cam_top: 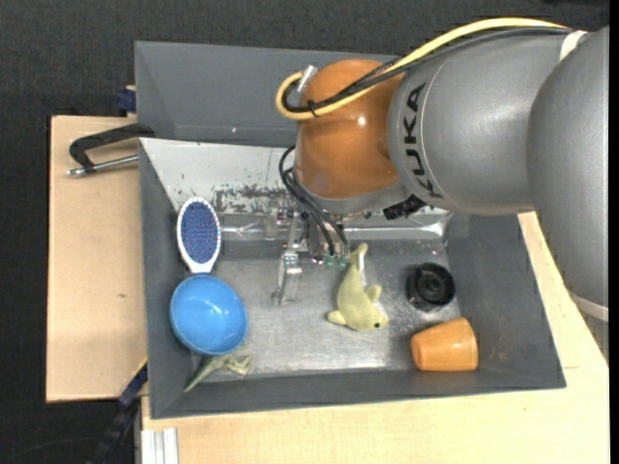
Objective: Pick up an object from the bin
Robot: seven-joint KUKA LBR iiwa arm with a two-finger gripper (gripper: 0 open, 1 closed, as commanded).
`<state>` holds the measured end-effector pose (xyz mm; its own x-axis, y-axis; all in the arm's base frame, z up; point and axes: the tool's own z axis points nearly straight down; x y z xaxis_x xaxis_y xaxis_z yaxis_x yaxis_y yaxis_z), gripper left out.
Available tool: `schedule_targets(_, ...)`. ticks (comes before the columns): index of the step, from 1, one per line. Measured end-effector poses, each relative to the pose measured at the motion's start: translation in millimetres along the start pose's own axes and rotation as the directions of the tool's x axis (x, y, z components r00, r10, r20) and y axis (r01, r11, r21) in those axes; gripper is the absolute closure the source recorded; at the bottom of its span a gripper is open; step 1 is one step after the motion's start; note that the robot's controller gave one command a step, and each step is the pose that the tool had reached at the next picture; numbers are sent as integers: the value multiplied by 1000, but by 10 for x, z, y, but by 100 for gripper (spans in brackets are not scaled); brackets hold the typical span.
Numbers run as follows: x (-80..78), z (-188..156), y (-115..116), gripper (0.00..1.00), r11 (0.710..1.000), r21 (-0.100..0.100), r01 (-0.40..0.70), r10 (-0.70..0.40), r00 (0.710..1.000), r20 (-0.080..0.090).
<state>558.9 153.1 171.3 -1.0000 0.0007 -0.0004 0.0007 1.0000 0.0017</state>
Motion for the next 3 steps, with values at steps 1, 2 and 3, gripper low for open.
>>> schedule_targets(1, 57, 160, 815, 0, 996, -4, 89, -89, 996, 5)
schedule_targets(2, 438, 756, 784, 0, 947, -2, 320, -320, 947, 19)
schedule_targets(3, 364, 703, 789, 100, 949, -2, 316, -316, 948, 44)
